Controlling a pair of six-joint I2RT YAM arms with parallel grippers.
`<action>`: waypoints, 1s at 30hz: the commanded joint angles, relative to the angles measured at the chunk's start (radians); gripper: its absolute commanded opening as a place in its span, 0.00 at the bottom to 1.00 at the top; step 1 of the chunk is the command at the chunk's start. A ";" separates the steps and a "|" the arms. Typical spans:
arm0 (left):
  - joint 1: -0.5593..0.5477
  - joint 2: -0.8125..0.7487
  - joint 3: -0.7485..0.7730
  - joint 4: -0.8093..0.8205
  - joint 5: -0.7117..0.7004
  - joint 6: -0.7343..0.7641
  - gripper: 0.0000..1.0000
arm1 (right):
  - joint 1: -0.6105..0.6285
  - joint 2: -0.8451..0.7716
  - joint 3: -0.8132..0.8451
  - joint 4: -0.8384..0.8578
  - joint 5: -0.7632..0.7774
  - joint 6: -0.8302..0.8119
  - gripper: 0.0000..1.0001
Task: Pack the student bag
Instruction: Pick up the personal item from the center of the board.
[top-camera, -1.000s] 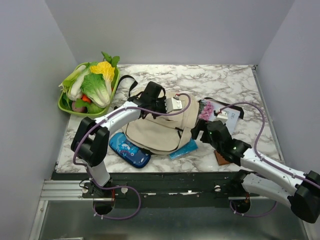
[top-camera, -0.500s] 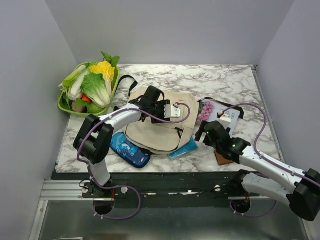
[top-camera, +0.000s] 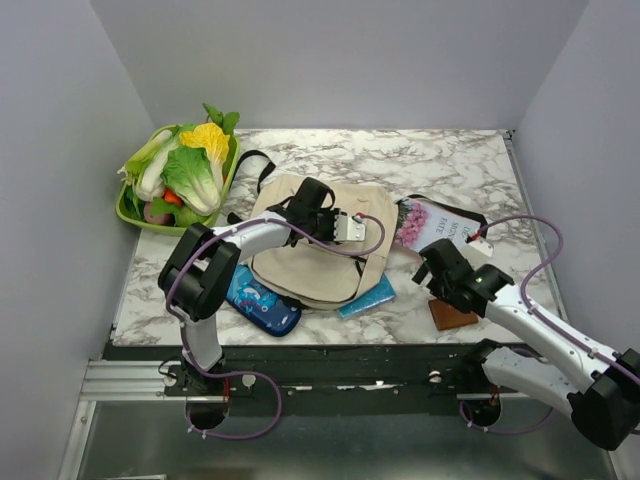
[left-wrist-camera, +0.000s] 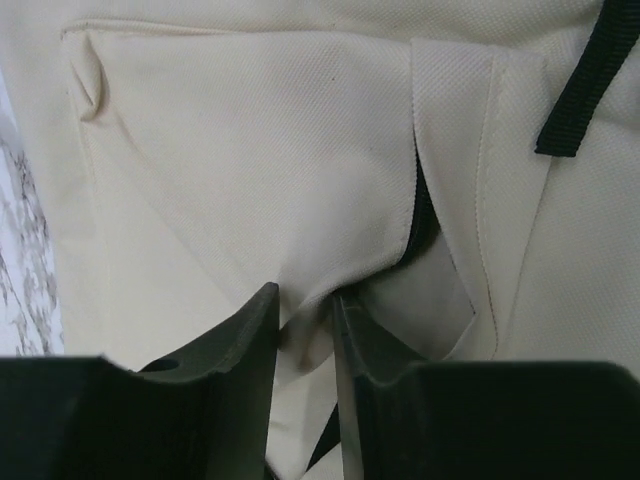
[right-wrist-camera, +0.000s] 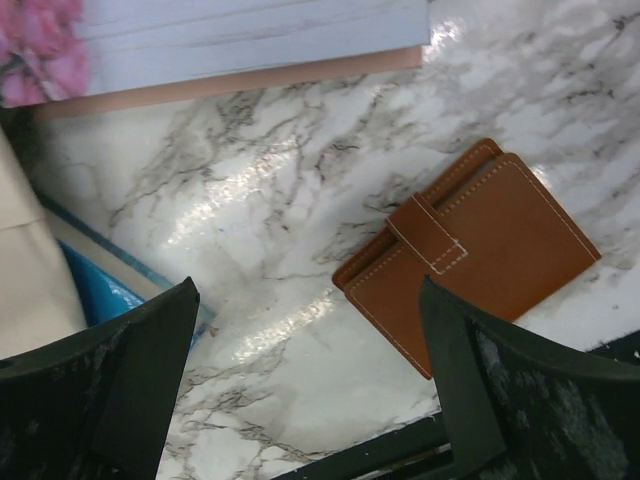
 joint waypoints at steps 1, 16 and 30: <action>-0.010 0.037 0.001 0.060 0.019 -0.014 0.23 | -0.014 0.059 0.030 -0.143 0.031 0.097 1.00; 0.033 -0.036 0.160 0.007 -0.023 -0.189 0.00 | -0.037 0.298 0.102 -0.272 0.011 0.183 1.00; 0.053 -0.086 0.145 -0.114 0.045 -0.218 0.00 | -0.048 0.481 0.147 -0.231 0.021 0.168 0.92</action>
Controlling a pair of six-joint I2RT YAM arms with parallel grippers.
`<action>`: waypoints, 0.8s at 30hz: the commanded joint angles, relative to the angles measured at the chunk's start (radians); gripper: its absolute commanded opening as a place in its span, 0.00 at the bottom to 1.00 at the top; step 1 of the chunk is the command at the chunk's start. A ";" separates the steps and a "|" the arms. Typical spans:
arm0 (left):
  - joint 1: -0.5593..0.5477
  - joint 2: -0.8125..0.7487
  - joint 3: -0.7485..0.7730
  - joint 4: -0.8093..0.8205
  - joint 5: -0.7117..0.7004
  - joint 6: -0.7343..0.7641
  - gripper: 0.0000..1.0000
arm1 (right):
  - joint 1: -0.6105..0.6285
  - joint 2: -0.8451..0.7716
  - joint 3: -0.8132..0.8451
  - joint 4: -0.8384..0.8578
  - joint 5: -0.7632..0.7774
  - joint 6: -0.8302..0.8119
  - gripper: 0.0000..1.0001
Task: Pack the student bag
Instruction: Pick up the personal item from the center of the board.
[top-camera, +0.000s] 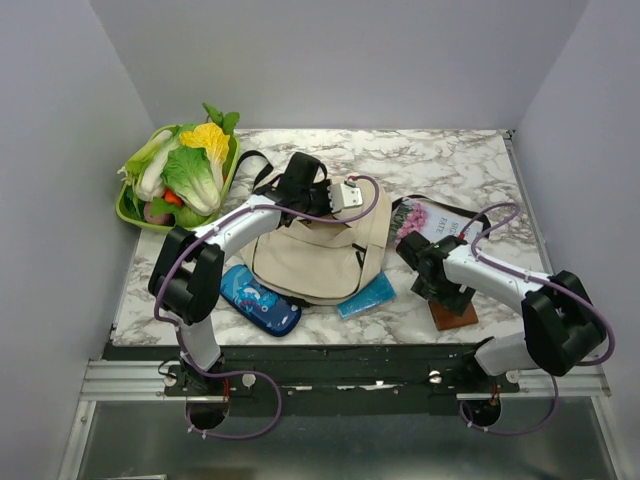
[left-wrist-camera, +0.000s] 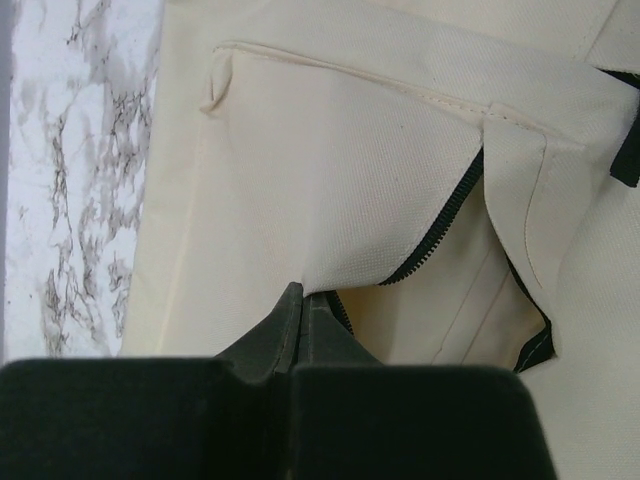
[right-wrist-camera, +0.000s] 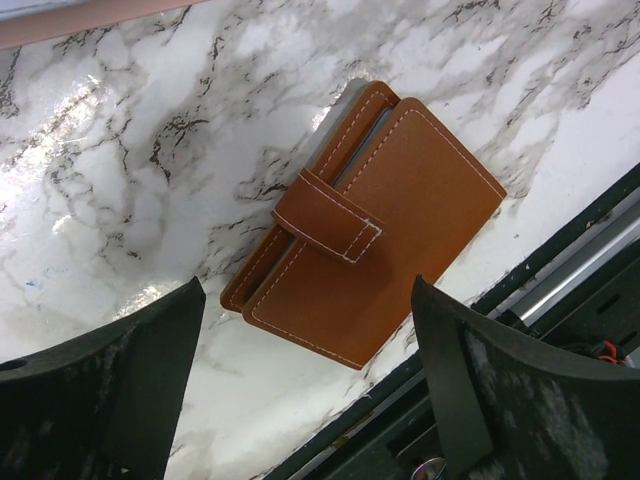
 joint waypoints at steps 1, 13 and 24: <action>-0.001 -0.044 -0.020 -0.009 0.043 -0.014 0.00 | -0.005 0.021 0.004 0.024 0.021 0.018 0.89; -0.001 -0.060 -0.049 0.001 0.028 -0.011 0.00 | -0.005 0.057 -0.042 0.110 -0.030 -0.022 0.63; -0.001 -0.066 -0.063 0.015 0.017 -0.014 0.00 | -0.005 0.045 -0.057 0.157 -0.061 -0.051 0.29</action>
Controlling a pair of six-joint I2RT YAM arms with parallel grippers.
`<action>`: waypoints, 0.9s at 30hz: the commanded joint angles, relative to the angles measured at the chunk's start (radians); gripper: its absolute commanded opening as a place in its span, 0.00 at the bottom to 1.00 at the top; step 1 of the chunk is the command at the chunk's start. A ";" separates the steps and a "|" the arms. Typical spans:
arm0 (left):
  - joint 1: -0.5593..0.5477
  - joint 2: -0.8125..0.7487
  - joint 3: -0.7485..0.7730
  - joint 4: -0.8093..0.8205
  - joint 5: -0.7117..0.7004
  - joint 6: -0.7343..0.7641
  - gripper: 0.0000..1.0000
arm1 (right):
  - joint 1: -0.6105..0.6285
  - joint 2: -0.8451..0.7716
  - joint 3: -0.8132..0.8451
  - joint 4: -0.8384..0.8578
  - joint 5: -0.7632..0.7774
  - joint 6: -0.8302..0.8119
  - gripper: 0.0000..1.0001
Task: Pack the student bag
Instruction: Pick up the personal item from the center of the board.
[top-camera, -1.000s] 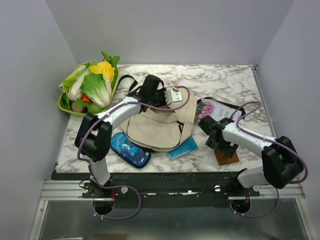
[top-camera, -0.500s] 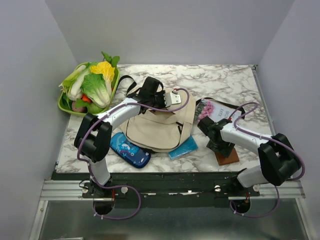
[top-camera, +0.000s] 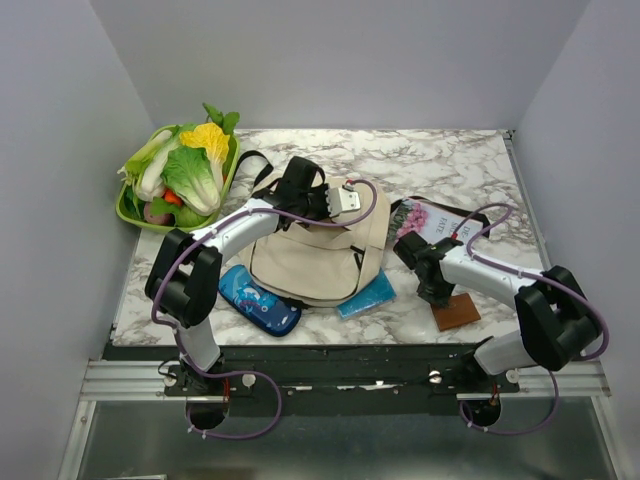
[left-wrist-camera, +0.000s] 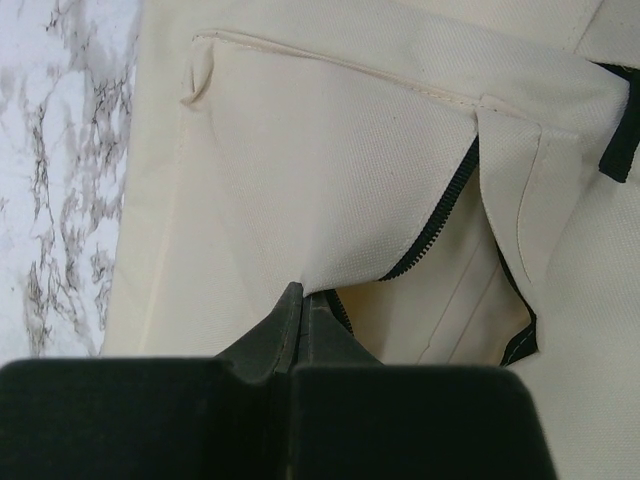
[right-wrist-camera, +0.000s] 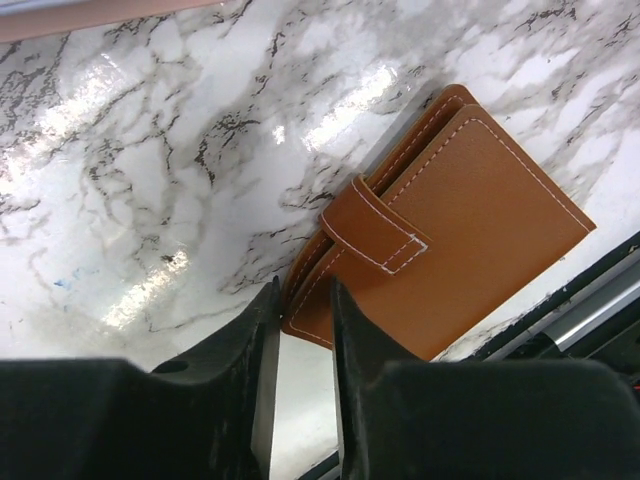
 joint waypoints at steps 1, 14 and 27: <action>-0.001 -0.041 -0.013 0.013 0.013 -0.012 0.00 | -0.005 0.004 -0.035 0.060 -0.044 -0.002 0.21; -0.001 -0.052 -0.024 0.042 -0.027 -0.035 0.00 | 0.026 -0.119 0.031 0.162 -0.094 -0.150 0.01; -0.001 -0.046 -0.008 0.044 -0.040 -0.062 0.00 | 0.221 -0.137 0.113 0.320 -0.143 -0.289 0.01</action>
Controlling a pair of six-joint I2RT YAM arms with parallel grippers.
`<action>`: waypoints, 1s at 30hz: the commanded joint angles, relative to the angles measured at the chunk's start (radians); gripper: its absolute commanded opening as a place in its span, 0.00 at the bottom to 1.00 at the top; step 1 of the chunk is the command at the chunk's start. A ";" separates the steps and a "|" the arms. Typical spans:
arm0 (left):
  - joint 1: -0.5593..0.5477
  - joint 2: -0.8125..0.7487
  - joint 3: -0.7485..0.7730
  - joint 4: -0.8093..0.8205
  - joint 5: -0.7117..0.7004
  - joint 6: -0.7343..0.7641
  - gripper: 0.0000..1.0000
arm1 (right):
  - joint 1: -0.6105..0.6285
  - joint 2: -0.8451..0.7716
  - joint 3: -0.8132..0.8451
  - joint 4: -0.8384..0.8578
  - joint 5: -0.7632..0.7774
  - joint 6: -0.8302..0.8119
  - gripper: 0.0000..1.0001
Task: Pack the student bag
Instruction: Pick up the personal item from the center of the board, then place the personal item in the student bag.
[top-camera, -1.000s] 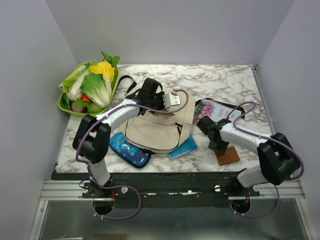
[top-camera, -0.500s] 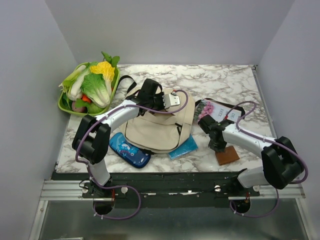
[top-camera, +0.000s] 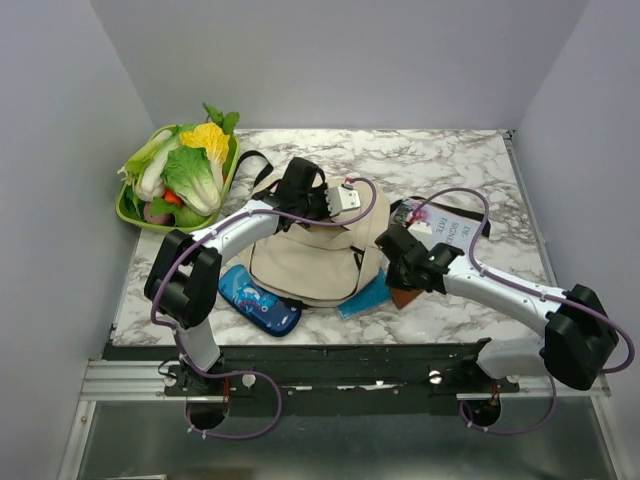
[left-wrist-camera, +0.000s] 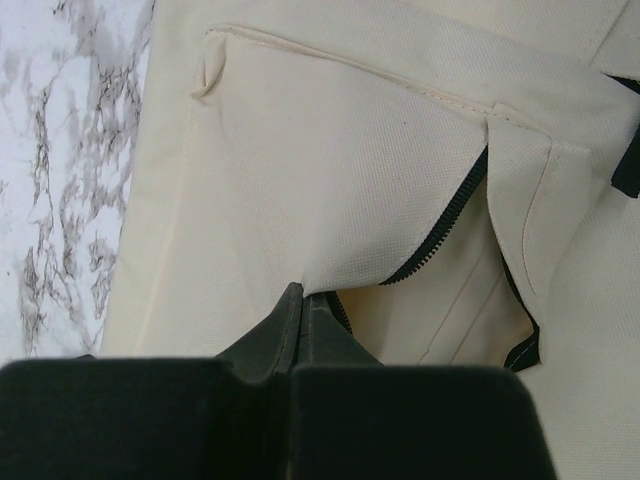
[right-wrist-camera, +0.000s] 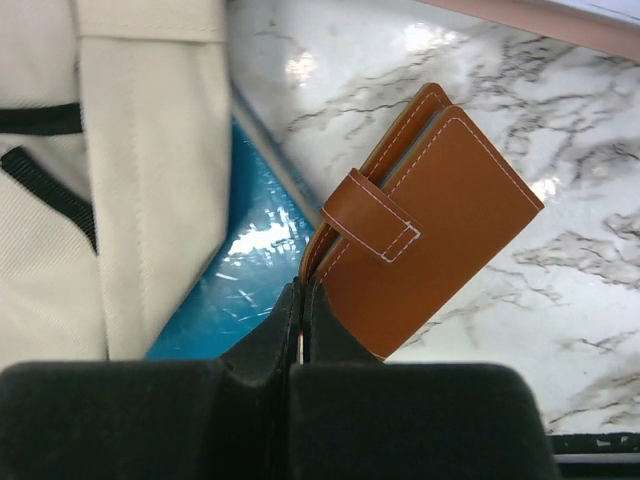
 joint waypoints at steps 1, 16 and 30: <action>0.000 -0.039 0.009 0.013 -0.010 -0.020 0.00 | 0.030 -0.002 0.044 0.061 -0.014 -0.054 0.01; 0.000 -0.028 0.040 -0.001 -0.016 -0.099 0.00 | 0.055 -0.083 0.201 0.162 -0.045 -0.351 0.01; 0.021 0.022 0.159 -0.100 0.098 -0.247 0.00 | 0.177 -0.064 0.204 0.348 -0.192 -0.765 0.01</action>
